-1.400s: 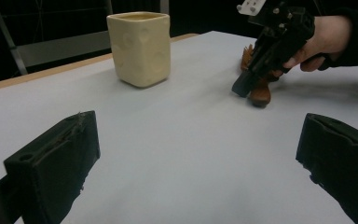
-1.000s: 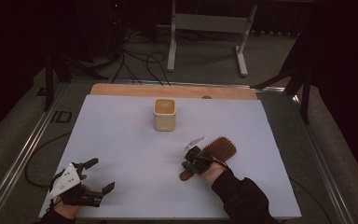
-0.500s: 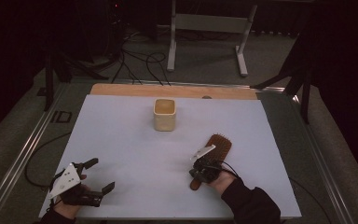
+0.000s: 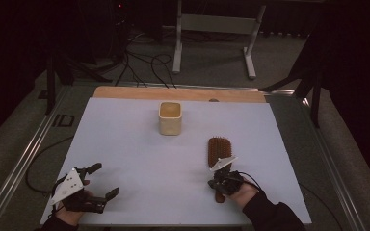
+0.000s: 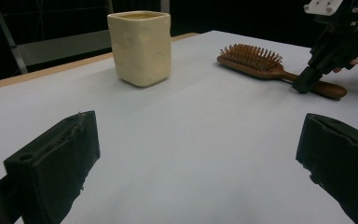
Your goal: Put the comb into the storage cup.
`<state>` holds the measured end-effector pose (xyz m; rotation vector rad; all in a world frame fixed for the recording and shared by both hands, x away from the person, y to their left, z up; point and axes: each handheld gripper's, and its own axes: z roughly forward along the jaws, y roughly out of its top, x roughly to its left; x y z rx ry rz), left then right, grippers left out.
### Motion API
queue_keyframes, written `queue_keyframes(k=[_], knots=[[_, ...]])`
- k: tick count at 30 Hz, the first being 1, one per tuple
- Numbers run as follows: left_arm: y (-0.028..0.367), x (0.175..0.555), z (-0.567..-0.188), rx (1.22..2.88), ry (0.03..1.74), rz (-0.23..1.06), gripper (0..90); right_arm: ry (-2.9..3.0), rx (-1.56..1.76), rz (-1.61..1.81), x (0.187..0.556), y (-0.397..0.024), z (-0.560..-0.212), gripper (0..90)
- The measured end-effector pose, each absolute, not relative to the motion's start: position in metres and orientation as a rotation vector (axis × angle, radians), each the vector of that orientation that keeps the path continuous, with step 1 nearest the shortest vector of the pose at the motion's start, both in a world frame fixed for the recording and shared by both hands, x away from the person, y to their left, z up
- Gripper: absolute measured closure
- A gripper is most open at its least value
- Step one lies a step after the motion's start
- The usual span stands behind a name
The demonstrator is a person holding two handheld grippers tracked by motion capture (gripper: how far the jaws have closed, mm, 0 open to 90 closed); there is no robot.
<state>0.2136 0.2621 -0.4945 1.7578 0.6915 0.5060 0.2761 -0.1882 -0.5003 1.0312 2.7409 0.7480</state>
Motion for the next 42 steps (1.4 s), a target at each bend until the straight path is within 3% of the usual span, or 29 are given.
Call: queue_keyframes(k=[12,42], knots=[[0.261,0.214,-0.495,1.76,0.692,0.504,0.1,2.705,1.087,0.719,0.275,-0.219,-0.499,90.0],[0.261,0.214,-0.495,1.767,0.691,0.508,0.1,2.664,1.155,0.687,0.287,-0.249,-0.499,90.0]])
